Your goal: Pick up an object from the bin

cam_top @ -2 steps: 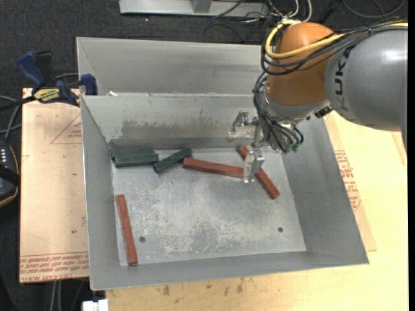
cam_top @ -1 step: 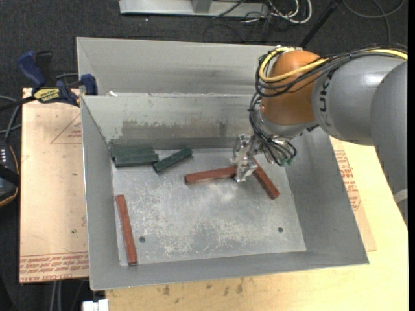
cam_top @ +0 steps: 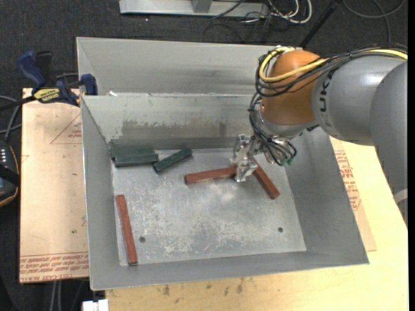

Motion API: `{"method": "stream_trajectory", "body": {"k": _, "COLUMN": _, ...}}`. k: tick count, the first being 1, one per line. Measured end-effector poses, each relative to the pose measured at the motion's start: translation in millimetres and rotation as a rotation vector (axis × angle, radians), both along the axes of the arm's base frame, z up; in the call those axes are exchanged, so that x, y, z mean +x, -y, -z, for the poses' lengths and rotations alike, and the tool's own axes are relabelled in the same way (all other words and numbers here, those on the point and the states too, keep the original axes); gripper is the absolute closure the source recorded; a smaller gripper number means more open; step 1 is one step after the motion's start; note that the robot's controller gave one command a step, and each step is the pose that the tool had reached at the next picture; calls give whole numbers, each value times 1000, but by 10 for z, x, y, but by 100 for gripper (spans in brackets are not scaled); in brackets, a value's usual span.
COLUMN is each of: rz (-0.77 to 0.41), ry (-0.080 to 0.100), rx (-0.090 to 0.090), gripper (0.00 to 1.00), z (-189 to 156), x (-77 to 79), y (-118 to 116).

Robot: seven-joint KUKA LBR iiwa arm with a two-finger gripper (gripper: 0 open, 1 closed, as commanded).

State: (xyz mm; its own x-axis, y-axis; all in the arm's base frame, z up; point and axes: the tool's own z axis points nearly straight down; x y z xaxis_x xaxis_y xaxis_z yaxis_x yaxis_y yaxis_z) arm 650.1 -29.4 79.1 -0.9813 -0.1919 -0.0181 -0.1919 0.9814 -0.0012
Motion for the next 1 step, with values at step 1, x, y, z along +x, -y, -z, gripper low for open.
{"method": "stream_trajectory", "body": {"k": 1, "rz": 18, "ry": -13, "rx": -1, "gripper": 100, "z": -1386, "x": 2, "y": -81}}
